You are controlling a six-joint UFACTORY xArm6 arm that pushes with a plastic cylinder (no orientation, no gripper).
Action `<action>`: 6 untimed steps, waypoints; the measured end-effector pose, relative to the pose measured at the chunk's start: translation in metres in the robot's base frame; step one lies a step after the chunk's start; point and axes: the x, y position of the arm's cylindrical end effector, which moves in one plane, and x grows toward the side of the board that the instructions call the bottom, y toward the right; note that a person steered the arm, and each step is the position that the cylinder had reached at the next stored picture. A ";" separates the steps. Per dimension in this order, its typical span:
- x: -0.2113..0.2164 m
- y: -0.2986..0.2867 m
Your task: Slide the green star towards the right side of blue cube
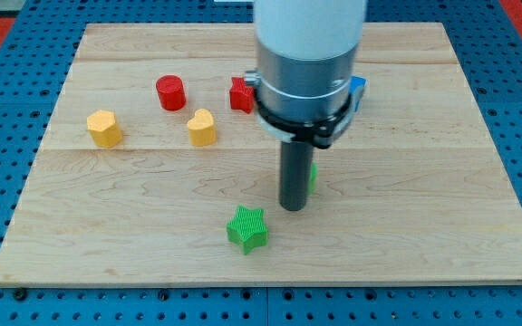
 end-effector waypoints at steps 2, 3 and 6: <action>-0.091 0.023; -0.029 0.033; 0.050 -0.071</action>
